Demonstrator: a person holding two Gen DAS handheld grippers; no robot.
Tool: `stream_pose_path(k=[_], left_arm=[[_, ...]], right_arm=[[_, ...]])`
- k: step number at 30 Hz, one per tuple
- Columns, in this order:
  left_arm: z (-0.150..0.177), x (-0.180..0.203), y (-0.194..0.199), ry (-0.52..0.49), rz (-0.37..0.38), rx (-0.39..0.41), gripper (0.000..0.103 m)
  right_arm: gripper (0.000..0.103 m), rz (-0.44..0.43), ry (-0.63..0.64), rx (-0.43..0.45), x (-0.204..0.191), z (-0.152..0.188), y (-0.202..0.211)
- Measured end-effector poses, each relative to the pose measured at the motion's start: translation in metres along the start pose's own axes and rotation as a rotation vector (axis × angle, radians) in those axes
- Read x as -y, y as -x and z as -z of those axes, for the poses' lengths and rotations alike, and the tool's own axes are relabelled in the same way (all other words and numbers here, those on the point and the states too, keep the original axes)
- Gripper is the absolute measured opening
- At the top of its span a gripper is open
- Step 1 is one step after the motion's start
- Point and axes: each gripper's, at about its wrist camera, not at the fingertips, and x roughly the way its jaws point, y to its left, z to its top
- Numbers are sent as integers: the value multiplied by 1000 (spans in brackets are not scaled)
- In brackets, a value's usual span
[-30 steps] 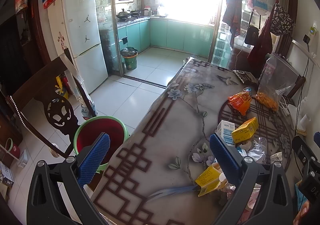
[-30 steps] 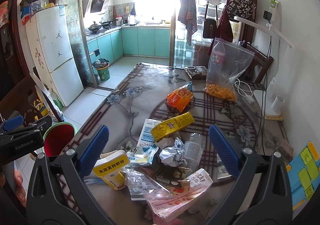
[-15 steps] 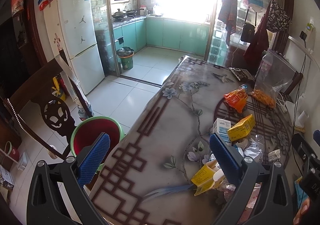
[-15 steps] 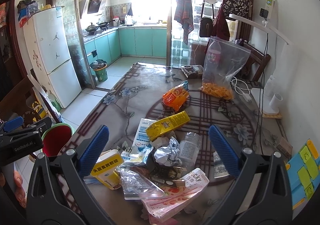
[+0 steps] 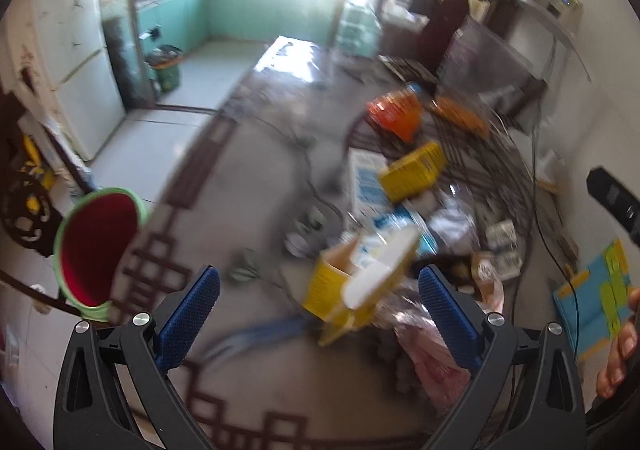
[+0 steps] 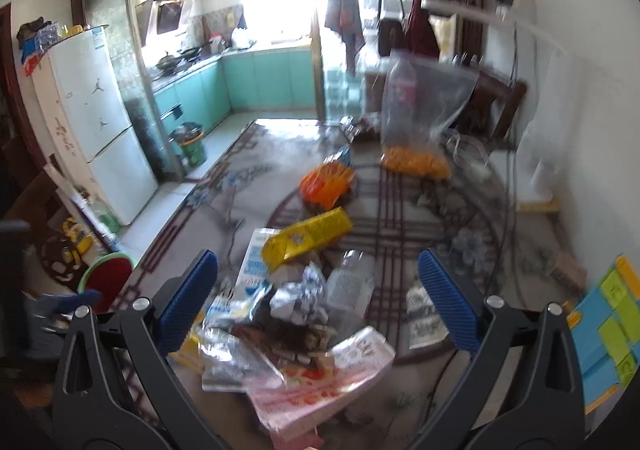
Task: Collect trash
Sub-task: 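Grasp the yellow medicine box with the left gripper while the right grasps a clear plastic bag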
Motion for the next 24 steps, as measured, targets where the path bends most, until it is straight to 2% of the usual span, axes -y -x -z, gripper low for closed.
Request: stream_pose_path(k=[1,4,5,6,7,8,9,13,15,19,22,24], left_arm=[[3,6,-8,-19,8,-17,93],[9,16,-31,-47,34,-52,82],[10,17,-38,-46,45,-60,68],[11,18,-42,-44,52,-66,50],[12,17,-49,-37,58,-79,44],[12,16,-51,-29,67,-82,30],[12,13,-52,-23,68,-87,25],[9,6,-44,-15,72,-67,20],[6,3,-37,-10,66,-53,20],[5,-5,-29,8,46,-32,20],[2,-13,-17,19,25,-1,20],[-1,-18,-6,19,9,23,20]], right_arm=[[99,-11,2,-19,4,3,-2],[99,-31,10,-74,15,15,-9],[99,-45,9,-99,20,21,-11],[99,-58,8,-119,22,26,-13],[99,-80,5,-147,25,31,-16],[99,-108,4,-171,26,36,-18],[99,-140,10,-190,25,40,-20],[99,-260,89,-221,1,50,-22],[98,-290,175,-235,-21,53,-28],[97,-314,342,-297,-58,65,-46],[96,-287,439,-337,-78,77,-62],[72,-219,517,-360,-89,87,-74]])
